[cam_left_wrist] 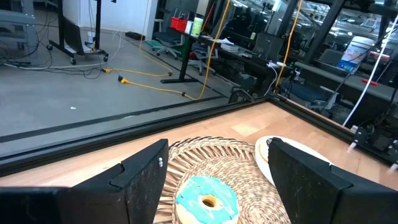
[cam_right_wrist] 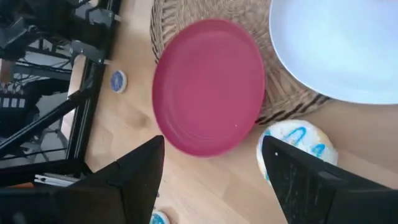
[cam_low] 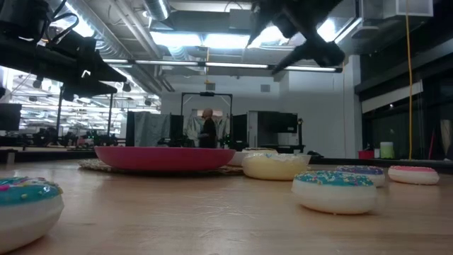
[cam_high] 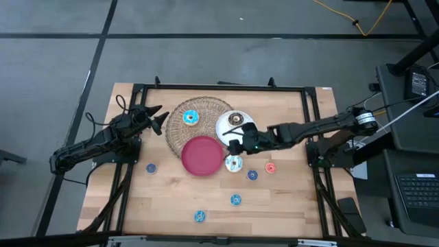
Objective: Pick & Place donuts
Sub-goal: Put the white donut on the white plate
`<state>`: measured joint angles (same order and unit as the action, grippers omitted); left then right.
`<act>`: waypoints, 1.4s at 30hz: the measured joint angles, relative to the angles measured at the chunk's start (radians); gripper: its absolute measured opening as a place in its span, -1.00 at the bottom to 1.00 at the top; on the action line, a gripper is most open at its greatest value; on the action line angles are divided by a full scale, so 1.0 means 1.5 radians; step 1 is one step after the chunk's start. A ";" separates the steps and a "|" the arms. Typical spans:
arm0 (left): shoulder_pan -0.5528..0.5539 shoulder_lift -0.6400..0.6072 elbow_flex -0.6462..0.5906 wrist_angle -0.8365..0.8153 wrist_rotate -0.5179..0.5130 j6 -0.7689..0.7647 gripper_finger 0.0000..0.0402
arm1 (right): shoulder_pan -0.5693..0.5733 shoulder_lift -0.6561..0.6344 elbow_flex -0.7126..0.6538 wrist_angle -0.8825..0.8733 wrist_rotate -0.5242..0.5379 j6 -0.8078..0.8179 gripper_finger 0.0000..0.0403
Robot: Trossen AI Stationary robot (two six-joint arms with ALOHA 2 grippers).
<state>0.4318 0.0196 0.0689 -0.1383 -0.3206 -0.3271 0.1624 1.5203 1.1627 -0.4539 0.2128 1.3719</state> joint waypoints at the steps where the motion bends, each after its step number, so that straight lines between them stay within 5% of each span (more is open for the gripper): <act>1: 0.000 0.000 0.000 0.000 0.000 0.000 0.33 | 0.006 -0.004 -0.014 0.004 0.002 0.010 0.35; 22: 0.000 0.000 0.000 0.000 0.000 0.000 0.33 | 0.039 -0.029 -0.215 0.124 -0.003 0.065 0.35; 42: 0.000 0.000 0.000 0.000 0.000 0.000 0.33 | 0.038 0.101 -0.255 0.243 -0.051 0.041 0.35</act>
<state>0.4320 0.0193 0.0692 -0.1383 -0.3202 -0.3271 0.2199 1.6717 0.7807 -0.0895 0.1368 1.4341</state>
